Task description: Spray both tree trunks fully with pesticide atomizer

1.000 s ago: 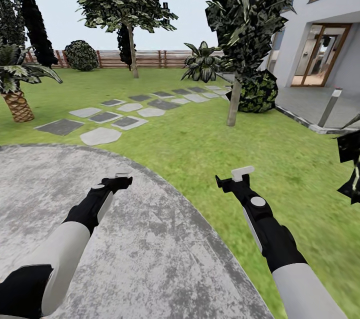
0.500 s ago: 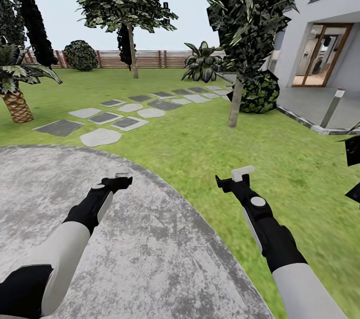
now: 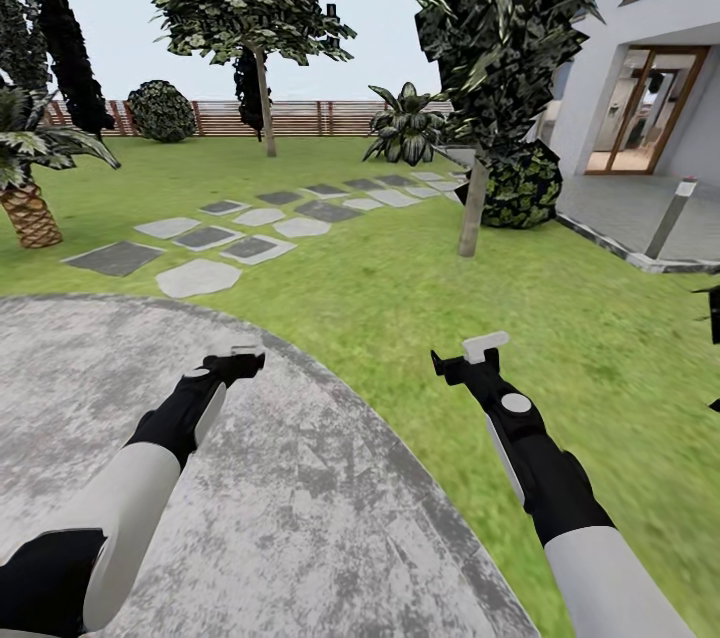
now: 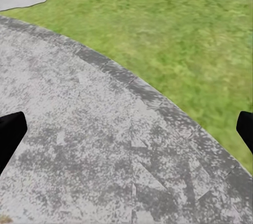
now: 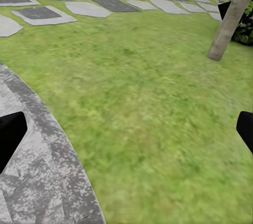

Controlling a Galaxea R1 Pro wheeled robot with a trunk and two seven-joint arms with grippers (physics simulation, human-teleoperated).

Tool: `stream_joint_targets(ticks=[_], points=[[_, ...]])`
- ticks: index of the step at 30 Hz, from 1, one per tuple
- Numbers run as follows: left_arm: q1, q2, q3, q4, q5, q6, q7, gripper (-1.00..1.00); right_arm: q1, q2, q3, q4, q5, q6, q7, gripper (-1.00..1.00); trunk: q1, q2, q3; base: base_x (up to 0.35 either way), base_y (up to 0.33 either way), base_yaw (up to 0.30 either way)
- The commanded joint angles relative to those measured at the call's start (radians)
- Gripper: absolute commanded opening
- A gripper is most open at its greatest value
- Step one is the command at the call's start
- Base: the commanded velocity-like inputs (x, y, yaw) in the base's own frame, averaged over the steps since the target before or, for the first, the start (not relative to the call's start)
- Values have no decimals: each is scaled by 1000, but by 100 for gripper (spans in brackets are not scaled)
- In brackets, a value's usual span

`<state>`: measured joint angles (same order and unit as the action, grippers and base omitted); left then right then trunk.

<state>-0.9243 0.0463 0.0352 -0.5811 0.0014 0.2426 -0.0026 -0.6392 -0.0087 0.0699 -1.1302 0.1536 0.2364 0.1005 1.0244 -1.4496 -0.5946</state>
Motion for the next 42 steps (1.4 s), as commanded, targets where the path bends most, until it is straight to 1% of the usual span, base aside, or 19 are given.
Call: stream_joint_targets(ticks=[1, 31, 34, 36, 37, 40, 42], points=[[0, -1, 2, -2, 0, 6, 0, 100, 0, -1, 1, -2, 11, 6, 4, 100, 1, 0, -1, 335, 0, 0], [1, 1, 3, 0, 0, 6, 1, 100, 0, -1, 2, 6, 11, 6, 5, 100, 1, 0, -1, 338, 0, 0], [4, 2, 3, 6, 0, 3, 3, 100, 0, -1, 2, 52, 11, 4, 5, 100, 1, 0, -1, 338, 0, 0], [8, 6, 3, 13, -3, -1, 4, 100, 0, -2, 2, 120, 11, 1, 5, 100, 1, 0, -1, 338, 0, 0], [9, 7, 3, 15, -4, -2, 4, 100, 0, -3, 2, 137, 11, -1, 4, 100, 1, 0, -1, 338, 0, 0], [49, 12, 4, 22, -9, -9, 5, 100, 1, -16, 2, 263, 10, -32, 1, 100, 1, 0, -1, 338, 0, 0], [86, 14, 5, 23, -11, -12, 6, 100, 1, -21, 2, 360, 9, -95, 0, 100, 1, 0, -1, 338, 0, 0]])
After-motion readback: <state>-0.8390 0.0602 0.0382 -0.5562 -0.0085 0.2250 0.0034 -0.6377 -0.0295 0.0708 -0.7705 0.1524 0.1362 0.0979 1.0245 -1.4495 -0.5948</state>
